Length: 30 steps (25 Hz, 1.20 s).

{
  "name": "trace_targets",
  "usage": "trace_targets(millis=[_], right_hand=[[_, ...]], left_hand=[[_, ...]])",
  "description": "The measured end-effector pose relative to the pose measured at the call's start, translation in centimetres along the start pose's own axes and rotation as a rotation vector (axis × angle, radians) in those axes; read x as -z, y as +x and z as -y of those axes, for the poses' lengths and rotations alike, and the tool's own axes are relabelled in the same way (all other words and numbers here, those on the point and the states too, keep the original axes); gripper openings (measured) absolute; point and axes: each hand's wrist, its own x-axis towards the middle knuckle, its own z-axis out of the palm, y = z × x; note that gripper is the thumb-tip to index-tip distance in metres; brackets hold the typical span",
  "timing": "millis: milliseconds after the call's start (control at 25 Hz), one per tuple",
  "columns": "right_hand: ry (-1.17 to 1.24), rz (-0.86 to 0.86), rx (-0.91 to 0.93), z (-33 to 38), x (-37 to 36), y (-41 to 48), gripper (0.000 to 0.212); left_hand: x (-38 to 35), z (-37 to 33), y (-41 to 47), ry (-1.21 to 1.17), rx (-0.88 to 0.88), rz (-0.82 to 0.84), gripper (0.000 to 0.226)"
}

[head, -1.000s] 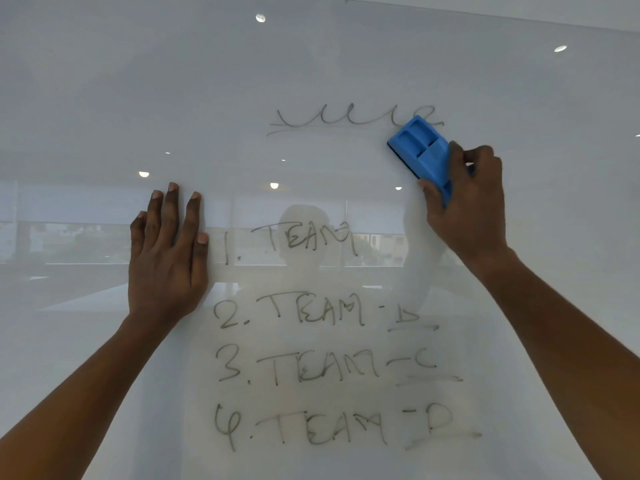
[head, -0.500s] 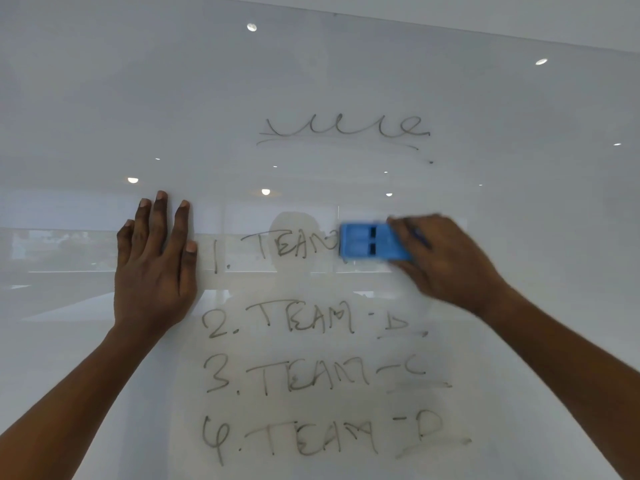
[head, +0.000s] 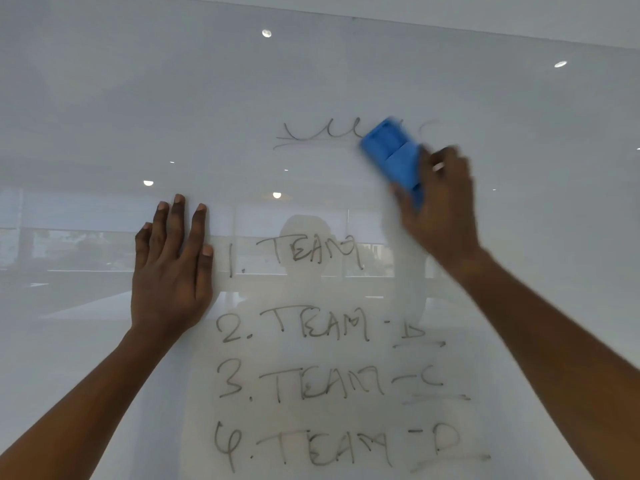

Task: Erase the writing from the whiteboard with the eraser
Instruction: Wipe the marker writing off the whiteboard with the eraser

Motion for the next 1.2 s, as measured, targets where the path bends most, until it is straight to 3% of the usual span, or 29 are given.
trace_targets(millis=[120,240,320,480,520,600,760,840,920,1080,1120,1200], right_hand=[[0.005,0.108,0.387,1.5,0.3,-4.9,0.063],[-0.083,0.113,0.454,-1.8,0.8,-2.6,0.063],[-0.135,0.035,0.198,-4.3,1.0,0.0,0.061],[-0.074,-0.06,-0.666,-5.7,2.1,4.7,0.055],[-0.064,-0.061,-0.75,-4.4,1.8,5.2,0.055],[-0.048,-0.067,-0.588,-0.2,0.6,4.7,0.06],[-0.023,0.0,0.138,4.8,-1.7,0.8,0.064],[-0.081,0.013,0.192,2.5,-0.9,1.2,0.064],[-0.122,-0.035,-0.049,-1.1,0.2,1.6,0.063],[-0.115,-0.109,-0.804,-4.8,1.9,2.9,0.059],[-0.106,-0.127,-0.89,-4.0,1.6,3.5,0.059],[-0.103,-0.136,-0.857,-0.6,0.3,4.6,0.063]], left_hand=[[0.1,0.0,0.0,-0.013,0.003,0.003,0.061],[0.2,0.0,0.0,-0.02,0.007,0.012,0.061],[0.2,0.1,0.0,-0.015,0.003,0.015,0.061],[0.0,-0.1,0.0,0.013,0.012,0.006,0.061],[0.0,-0.2,0.0,0.016,0.018,0.003,0.061],[0.0,-0.3,0.0,0.017,0.02,0.002,0.061],[0.1,0.1,0.0,-0.016,0.001,0.003,0.06],[0.1,0.2,0.0,-0.023,0.0,0.003,0.06],[0.1,0.3,0.0,-0.017,0.001,0.008,0.061],[0.0,-0.2,0.0,0.024,0.013,-0.004,0.061],[0.0,-0.2,0.0,0.031,0.014,-0.003,0.061],[0.0,-0.3,0.0,0.034,0.017,0.002,0.061]])
